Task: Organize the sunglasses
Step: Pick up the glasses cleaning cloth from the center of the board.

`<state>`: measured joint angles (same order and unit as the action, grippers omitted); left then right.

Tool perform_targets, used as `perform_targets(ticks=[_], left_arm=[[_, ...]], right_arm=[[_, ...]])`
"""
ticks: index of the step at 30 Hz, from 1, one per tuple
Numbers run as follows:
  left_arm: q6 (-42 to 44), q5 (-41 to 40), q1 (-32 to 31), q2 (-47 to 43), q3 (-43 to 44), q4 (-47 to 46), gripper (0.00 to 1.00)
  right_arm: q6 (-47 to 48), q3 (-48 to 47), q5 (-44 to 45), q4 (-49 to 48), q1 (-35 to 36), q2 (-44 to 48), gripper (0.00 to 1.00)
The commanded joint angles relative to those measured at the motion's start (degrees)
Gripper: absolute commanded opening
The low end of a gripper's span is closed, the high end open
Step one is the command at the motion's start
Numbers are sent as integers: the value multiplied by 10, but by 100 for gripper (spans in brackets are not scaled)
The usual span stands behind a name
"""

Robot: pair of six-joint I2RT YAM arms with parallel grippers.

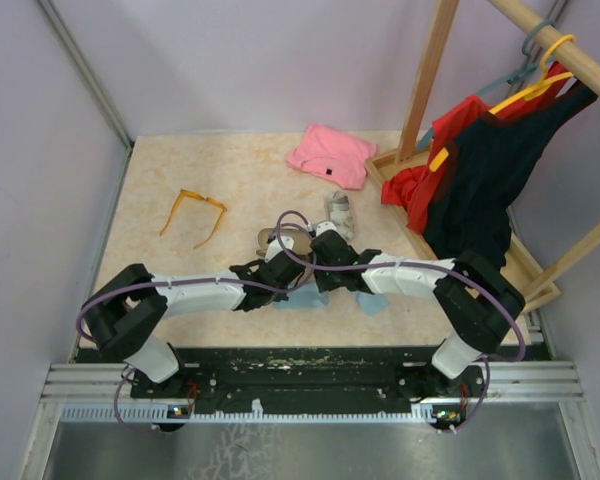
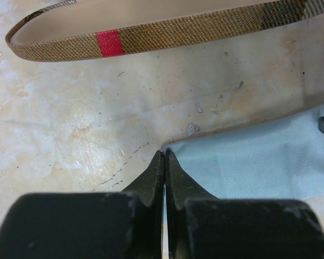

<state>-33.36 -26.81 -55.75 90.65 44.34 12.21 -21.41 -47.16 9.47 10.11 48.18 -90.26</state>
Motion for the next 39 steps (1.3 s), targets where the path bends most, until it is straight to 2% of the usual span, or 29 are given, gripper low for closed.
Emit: perform_targets(ticks=[1,9,16,25,36,39], left_arm=[[-9,48,-7,23,-20,44,1],[-8,49,-7,22,-22,43,1],[-8,50,-7,22,-21,41,1],[-7,50,-7,22,-20,41,1],[-9,53,-7,23,-16,40,1],[-10,56,-6,17,-15,36,1]], right_arm=[[24,-37,-17,-3,-3,-26,38],[36,-53,-38,27,-3,-53,39],[41,-67,-39,69,-3,-77,31],[42,-79,-8,100,0,-90,28],[37,-70,-28,94,1,-89,1],[28,-59,-43,76,1,-77,0]])
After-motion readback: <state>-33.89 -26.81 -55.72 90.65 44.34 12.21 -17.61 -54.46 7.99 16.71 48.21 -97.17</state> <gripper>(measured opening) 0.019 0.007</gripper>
